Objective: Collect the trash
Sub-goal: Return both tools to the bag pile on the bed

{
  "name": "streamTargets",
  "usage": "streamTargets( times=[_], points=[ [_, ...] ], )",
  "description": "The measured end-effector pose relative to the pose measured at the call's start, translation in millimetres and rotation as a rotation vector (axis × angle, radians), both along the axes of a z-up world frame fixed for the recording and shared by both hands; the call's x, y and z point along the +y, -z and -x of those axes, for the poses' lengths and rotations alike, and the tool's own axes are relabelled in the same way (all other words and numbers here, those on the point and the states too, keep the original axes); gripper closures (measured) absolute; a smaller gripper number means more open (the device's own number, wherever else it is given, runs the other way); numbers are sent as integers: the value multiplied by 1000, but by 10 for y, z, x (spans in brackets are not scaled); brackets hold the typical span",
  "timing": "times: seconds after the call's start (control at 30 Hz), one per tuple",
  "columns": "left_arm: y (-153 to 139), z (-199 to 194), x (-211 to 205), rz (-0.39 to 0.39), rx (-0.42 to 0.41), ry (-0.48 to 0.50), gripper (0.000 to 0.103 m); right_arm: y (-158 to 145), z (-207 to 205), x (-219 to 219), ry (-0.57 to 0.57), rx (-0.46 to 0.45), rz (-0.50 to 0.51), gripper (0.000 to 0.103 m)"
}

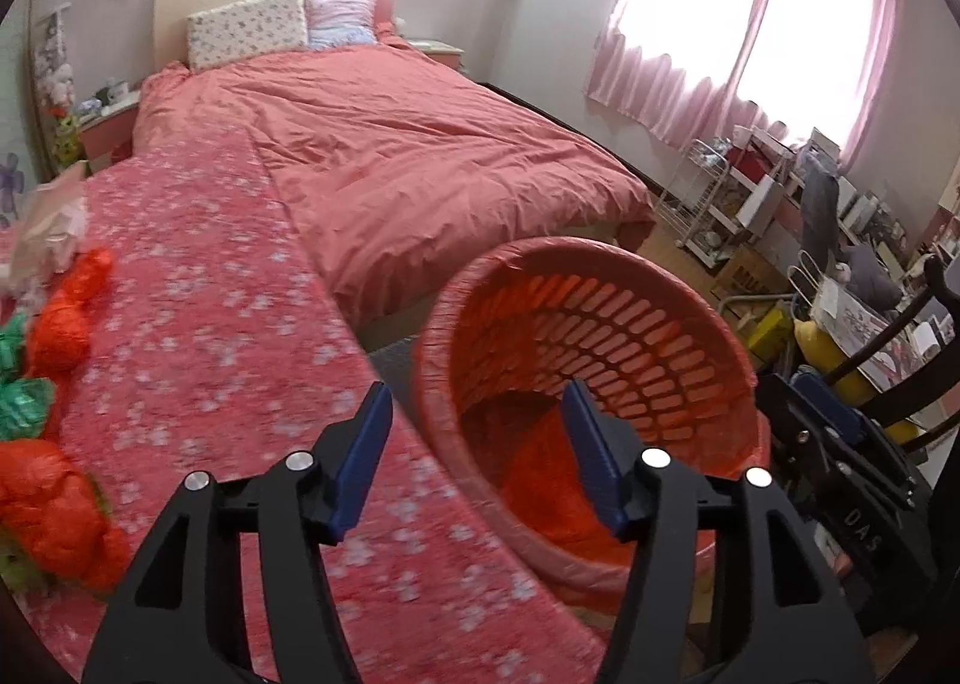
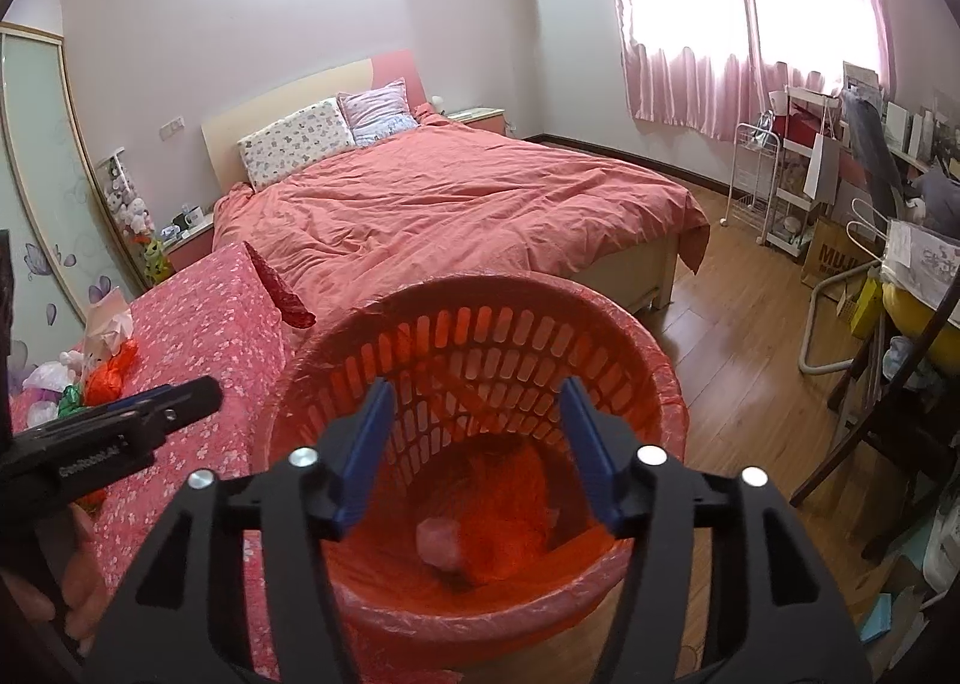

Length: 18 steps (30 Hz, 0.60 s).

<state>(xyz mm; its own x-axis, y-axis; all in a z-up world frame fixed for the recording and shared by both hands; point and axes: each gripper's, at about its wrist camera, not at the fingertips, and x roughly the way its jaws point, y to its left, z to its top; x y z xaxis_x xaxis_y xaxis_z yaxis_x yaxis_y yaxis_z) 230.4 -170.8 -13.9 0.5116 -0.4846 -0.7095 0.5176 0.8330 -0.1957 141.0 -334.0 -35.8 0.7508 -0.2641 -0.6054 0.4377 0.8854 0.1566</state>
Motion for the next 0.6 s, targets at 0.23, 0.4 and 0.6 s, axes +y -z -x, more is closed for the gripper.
streamTargets(
  times=[0.23,0.4,0.6],
  points=[
    [-120,21,524,-6,-43,-96,41,-110,-54,305,-53,-12,20,42],
    [-226,75,986,-11,-81,-180,41,-214,-159,719,-135,-24,35,42],
    [-353,165,1604,-26,-146,-303,41,-287,-368,1336,-261,-29,46,42]
  ],
)
